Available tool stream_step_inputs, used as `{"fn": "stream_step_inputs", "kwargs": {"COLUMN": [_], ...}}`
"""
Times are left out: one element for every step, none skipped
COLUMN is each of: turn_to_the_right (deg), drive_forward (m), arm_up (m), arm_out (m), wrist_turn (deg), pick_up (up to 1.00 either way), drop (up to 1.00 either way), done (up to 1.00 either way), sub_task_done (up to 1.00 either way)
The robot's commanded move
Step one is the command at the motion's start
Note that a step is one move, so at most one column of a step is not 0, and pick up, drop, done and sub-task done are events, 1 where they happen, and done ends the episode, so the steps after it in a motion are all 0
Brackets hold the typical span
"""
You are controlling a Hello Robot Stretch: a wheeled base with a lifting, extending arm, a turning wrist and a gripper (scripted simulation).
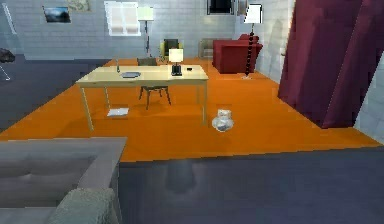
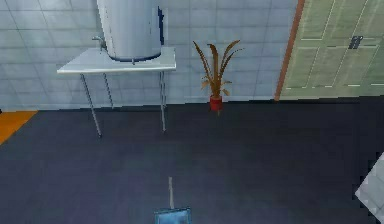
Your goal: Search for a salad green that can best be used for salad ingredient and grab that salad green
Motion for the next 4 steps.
{"fn": "stream_step_inputs", "kwargs": {"turn_to_the_right": [3.0, 0.0, -6.0, 0.0], "drive_forward": [0.0, 0.35, 0.0, 1.0], "arm_up": [0.0, 0.0, 0.0, 0.0], "arm_out": [0.0, 0.0, 0.0, 0.0], "wrist_turn": [0.0, 0.0, 0.0, 0.0], "pick_up": [0.0, 0.0, 0.0, 0.0], "drop": [0.0, 0.0, 0.0, 0.0], "done": [0.0, 0.0, 0.0, 0.0], "sub_task_done": [0.0, 0.0, 0.0, 0.0]}}
